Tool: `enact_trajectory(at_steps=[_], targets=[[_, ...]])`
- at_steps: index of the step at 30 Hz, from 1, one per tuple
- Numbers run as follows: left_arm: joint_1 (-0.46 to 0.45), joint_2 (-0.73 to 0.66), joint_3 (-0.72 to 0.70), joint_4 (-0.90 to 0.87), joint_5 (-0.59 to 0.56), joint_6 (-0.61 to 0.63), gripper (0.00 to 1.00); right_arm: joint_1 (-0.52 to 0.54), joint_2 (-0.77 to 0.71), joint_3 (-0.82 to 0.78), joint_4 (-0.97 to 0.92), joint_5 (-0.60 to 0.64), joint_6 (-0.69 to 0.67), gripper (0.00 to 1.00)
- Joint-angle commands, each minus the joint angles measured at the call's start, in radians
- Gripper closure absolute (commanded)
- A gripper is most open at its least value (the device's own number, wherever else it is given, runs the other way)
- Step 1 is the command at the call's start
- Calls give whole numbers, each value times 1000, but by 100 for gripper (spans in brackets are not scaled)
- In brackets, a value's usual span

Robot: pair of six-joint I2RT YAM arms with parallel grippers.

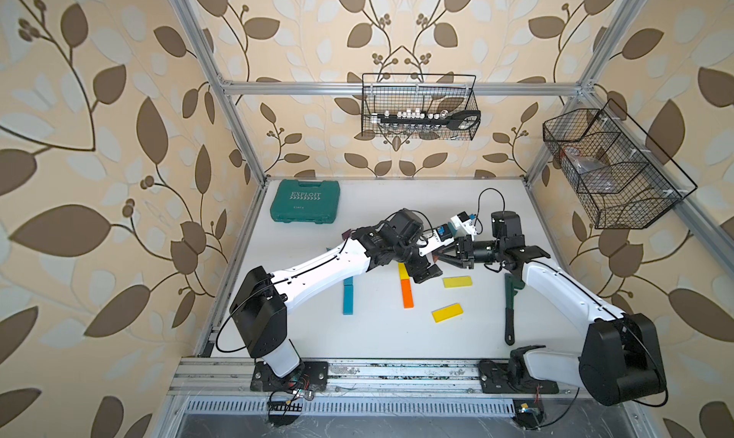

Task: Assemble a small pinwheel with building blocks
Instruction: Pick up the building block from the center of the board.

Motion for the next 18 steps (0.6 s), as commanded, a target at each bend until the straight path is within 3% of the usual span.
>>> enact_trajectory(at_steps=[1, 6, 12, 18], targets=[[5, 19, 57, -7, 18, 52, 14, 12, -1, -9, 20, -52, 20, 92], [5, 47, 80, -23, 9, 67, 29, 14, 11, -5, 16, -63, 17, 92], [9, 62, 89, -21, -4, 70, 26, 27, 17, -1, 6, -67, 7, 92], [10, 65, 107, -40, 21, 78, 36, 26, 31, 4, -23, -58, -14, 92]])
